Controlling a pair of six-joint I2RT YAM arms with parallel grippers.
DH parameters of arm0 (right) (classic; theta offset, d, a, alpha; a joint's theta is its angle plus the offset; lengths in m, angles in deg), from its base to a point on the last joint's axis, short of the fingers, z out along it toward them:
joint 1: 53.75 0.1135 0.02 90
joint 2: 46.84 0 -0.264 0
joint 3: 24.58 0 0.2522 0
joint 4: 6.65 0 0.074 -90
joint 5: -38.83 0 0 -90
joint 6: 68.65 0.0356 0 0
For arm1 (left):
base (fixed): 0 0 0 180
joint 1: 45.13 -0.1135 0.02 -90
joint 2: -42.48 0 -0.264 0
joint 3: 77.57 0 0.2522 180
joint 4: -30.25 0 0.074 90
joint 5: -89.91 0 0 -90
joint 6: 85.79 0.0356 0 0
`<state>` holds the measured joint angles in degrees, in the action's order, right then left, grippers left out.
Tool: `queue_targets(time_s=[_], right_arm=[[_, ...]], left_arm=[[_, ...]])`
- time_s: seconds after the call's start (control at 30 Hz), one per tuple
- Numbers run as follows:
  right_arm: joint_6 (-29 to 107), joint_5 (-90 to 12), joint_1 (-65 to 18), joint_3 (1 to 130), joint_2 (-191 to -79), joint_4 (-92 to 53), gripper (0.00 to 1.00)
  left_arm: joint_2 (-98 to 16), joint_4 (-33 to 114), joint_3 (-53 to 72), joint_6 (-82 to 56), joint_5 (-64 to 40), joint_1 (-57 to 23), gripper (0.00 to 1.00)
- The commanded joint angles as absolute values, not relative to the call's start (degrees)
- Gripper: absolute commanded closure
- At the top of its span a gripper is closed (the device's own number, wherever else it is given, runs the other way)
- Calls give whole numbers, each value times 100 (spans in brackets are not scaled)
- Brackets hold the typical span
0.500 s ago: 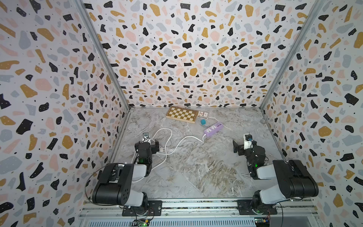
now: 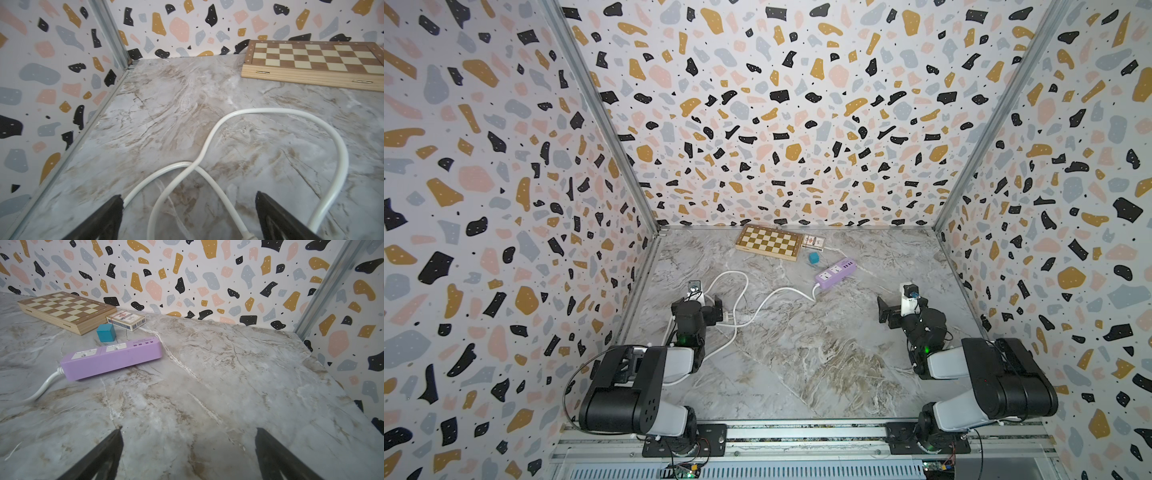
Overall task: Wrap the cord around the power strip
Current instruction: Pick up the power strip from the center of the board.
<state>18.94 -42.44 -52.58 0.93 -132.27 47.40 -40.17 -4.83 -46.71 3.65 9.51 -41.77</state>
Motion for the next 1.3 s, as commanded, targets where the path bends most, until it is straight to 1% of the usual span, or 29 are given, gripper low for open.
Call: queue_targets(time_s=[0.0,0.33,0.37,0.4,0.43,0.5,0.53,0.57,0.63,0.7,0.77,0.87,0.93,1.07,1.17,1.27], right_arm=[[1982,-4009,-5356,131,-13153,4919,0],[1995,-3999,-5366,119,-13148,4931,0],[2046,-4135,-5355,132,-13117,4921,0],[2144,-4386,-5358,184,-13018,4710,0],[2234,-4545,-5357,224,-12918,4623,0],[2247,-4502,-5381,815,-12615,3354,0],[2260,-4520,-5375,1186,-12517,2675,0],[2343,-4505,-5375,1463,-12442,2277,0],[2467,-4292,-5352,1777,-12231,1791,0],[2621,-4106,-5213,2031,-11990,1283,0],[2628,-3836,-4951,2391,-11768,523,1],[2649,-3683,-4514,2718,-11427,-484,1],[2694,-3637,-4356,2712,-11154,-834,1],[2844,-3533,-4536,2533,-10806,-1193,1],[2879,-3257,-4706,2568,-10668,-1506,2],[2926,-3181,-4714,2675,-10551,-1713,3]], left_arm=[[-4010,-579,-4518,455,465,-4258,1],[-3994,-571,-4518,432,417,-4293,1],[-3969,-575,-4512,433,612,-4279,1],[-3881,-340,-4405,347,842,-4268,1],[-3693,204,-4154,290,1058,-4267,1],[-3258,2024,-3306,259,974,-4270,1],[-3125,2706,-2892,363,804,-4267,0],[-3031,3068,-2593,407,491,-4267,0],[-2910,3676,-2096,342,-295,-4250,1],[-2935,4226,-1595,272,-872,-4017,0],[-3049,4711,-1135,398,-1052,-3504,1],[-3504,4852,-629,422,-1605,-2790,0],[-3976,4941,-222,474,-1822,-2355,0],[-5270,4922,649,522,-2006,-1762,1],[-6236,5068,1455,525,-2192,-1502,4],[-7070,5121,2138,551,-2319,-1317,4]])
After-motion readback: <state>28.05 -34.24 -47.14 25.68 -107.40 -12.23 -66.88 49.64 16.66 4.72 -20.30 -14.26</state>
